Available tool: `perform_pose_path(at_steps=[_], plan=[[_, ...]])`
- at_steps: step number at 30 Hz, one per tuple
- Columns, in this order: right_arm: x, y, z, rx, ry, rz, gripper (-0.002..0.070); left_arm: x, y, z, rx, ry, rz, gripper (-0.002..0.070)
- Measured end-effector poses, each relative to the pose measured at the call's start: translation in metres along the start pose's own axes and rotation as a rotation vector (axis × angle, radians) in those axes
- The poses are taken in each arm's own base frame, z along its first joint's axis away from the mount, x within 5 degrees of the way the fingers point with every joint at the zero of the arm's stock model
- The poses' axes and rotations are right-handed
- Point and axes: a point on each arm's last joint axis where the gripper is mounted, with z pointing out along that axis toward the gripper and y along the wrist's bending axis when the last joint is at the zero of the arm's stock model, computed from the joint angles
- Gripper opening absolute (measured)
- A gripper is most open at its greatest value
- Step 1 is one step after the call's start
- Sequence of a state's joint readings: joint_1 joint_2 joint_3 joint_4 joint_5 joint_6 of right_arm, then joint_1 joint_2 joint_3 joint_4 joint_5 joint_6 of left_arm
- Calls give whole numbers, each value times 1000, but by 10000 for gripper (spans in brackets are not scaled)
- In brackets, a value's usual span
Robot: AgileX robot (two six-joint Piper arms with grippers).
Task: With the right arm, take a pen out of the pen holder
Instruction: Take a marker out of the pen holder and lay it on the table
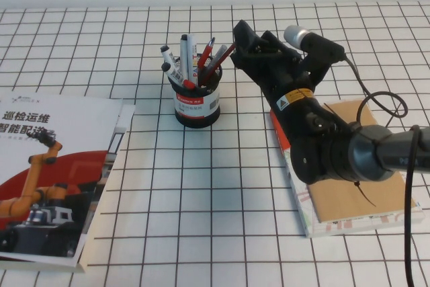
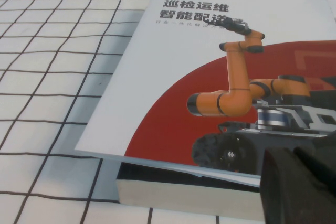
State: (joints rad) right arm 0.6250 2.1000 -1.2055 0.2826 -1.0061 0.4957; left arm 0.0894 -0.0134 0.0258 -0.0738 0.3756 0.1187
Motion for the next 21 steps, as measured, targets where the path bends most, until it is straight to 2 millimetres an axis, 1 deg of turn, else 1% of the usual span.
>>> perform_pose_path(at_steps=[3, 7, 12, 15, 21], plan=[[4, -3, 0, 10, 10, 0, 447, 0, 0, 0, 0, 0, 0, -3], [8, -2, 3, 16, 26, 6, 447, 0, 0, 0, 0, 0, 0, -3], [15, 3, 11, 4, 32, 15, 447, 0, 0, 0, 0, 0, 0, -3], [21, 0, 15, 13, 39, 18, 443, 0, 0, 0, 0, 0, 0, -3], [26, -3, 20, 25, 45, 25, 400, 0, 0, 0, 0, 0, 0, -3]])
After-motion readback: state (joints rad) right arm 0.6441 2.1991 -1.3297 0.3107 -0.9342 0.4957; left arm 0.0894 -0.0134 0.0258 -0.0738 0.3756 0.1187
